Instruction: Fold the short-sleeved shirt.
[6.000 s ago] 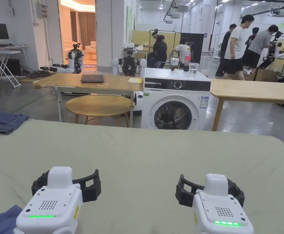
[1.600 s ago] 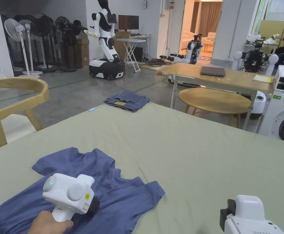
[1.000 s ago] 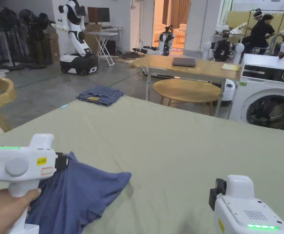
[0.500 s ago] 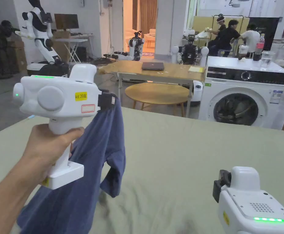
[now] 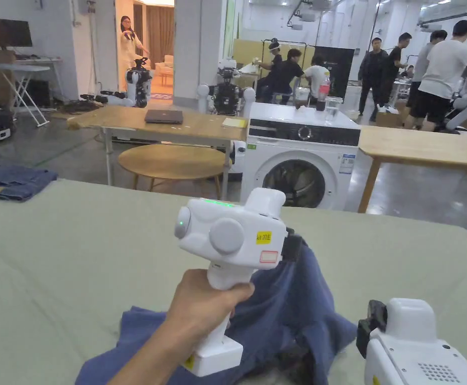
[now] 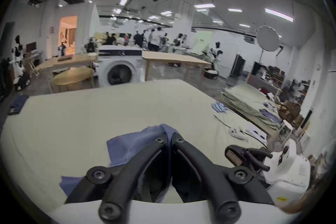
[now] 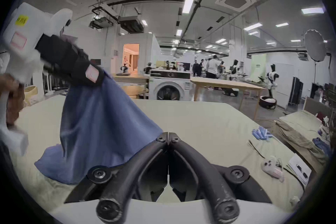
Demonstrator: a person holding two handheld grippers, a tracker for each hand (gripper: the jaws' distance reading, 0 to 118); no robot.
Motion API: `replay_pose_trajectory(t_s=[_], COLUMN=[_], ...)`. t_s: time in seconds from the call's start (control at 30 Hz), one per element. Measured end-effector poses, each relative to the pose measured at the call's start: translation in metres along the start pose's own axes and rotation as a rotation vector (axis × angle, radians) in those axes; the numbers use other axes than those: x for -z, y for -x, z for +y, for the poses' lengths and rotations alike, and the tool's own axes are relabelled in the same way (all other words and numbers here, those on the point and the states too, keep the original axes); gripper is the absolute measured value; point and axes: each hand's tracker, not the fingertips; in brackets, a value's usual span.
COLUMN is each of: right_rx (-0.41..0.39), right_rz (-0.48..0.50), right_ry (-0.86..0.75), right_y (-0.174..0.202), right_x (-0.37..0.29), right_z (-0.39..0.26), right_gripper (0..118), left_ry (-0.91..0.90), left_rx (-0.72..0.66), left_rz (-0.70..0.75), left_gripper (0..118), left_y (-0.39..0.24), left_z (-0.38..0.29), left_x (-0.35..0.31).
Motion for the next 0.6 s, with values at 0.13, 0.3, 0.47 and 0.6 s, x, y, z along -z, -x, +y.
replay_pose_trajectory(t_s=[0.13, 0.3, 0.47, 0.6], right_rx=[0.007, 0.026, 0.039, 0.035], right_rz=[-0.036, -0.047, -0.032, -0.009], right_ry=[0.021, 0.045, 0.048, 0.031], right_y=[-0.018, -0.025, -0.020, -0.010], right_x=[-0.005, -0.008, -0.008, -0.009], right_z=[-0.009, -0.017, -0.013, -0.004], right_gripper=[0, 0, 0, 0], left_ry=[0.079, 0.122, 0.050, -0.034], left_rx=[-0.028, -0.058, -0.090, -0.086], left_rz=[-0.042, -0.052, 0.018, 0.098], left_gripper=[0, 3, 76, 74], left_y=[-0.014, -0.022, -0.011, 0.002], left_z=[-0.036, -0.066, -0.063, -0.069], left_x=[0.031, 0.042, 0.016, -0.023])
